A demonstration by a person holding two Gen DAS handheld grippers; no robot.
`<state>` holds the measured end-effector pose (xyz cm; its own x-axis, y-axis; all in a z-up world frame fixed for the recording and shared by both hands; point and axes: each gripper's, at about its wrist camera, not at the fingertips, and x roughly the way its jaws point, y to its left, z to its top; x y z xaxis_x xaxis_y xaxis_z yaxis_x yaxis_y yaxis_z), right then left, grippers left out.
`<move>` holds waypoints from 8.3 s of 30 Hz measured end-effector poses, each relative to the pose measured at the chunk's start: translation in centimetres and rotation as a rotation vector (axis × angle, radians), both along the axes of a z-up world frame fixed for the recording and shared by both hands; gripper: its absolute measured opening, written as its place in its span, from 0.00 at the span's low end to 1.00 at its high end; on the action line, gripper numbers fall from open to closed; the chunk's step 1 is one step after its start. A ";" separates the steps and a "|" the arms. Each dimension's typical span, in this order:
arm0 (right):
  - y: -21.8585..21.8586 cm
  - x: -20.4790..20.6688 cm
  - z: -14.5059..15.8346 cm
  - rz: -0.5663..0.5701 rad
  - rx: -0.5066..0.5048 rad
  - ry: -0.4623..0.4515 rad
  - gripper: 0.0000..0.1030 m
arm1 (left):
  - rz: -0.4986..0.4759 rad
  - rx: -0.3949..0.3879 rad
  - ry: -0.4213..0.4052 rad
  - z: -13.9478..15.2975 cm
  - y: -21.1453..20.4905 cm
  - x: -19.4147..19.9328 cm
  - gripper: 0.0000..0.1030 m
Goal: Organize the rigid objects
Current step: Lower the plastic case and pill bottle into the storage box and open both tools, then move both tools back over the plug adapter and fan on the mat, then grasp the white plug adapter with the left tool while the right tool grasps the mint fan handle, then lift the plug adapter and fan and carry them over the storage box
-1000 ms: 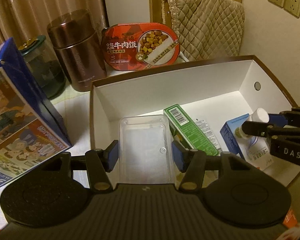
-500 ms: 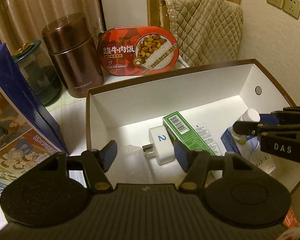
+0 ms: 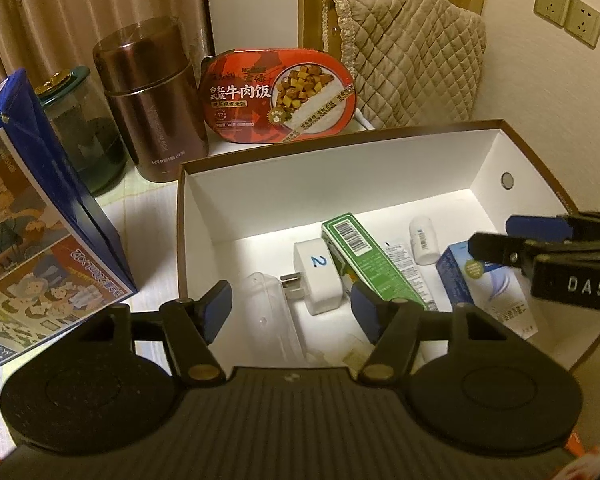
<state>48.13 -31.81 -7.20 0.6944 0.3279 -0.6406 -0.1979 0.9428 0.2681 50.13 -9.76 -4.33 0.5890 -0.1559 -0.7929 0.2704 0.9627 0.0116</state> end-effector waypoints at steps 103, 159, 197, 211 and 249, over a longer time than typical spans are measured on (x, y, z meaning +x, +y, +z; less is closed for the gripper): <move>23.0 -20.6 -0.4 0.433 -0.013 0.058 0.67 | 0.484 -0.120 0.040 0.0 23.9 -29.7 0.62; 35.1 -14.2 -6.5 0.571 -0.108 0.104 0.27 | 0.472 -0.082 0.130 -6.9 30.0 -23.0 0.61; 29.2 -15.9 -8.4 0.417 -0.195 0.117 0.30 | 0.396 0.001 0.154 -8.6 27.3 -20.7 0.21; 24.3 -22.5 -8.2 0.437 -0.201 0.172 0.30 | 0.289 -0.025 0.214 -8.5 22.0 -28.0 0.21; 25.1 -22.6 -8.6 0.414 -0.212 0.141 0.29 | 0.264 0.034 0.205 -9.0 19.8 -27.5 0.21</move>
<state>25.56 -6.70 -15.76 0.4348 0.4102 -0.8017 -0.5431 0.8296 0.1300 22.68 10.03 -13.32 0.4337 0.0094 -0.9010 0.0116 0.9998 0.0160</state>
